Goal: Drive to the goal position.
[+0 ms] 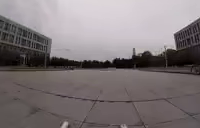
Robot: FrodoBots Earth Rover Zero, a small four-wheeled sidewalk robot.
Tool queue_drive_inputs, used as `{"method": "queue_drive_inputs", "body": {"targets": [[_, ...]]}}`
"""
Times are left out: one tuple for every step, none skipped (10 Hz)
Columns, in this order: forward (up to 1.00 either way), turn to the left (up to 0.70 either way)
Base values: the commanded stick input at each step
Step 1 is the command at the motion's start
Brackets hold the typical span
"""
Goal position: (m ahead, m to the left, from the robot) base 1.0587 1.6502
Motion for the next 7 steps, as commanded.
{"method": "queue_drive_inputs", "body": {"targets": [[0.7, -0.01], [0.7, 0.0], [0.7, 0.0], [0.7, 0.0], [0.7, 0.0], [0.7, 0.0], [0.7, 0.0]]}}
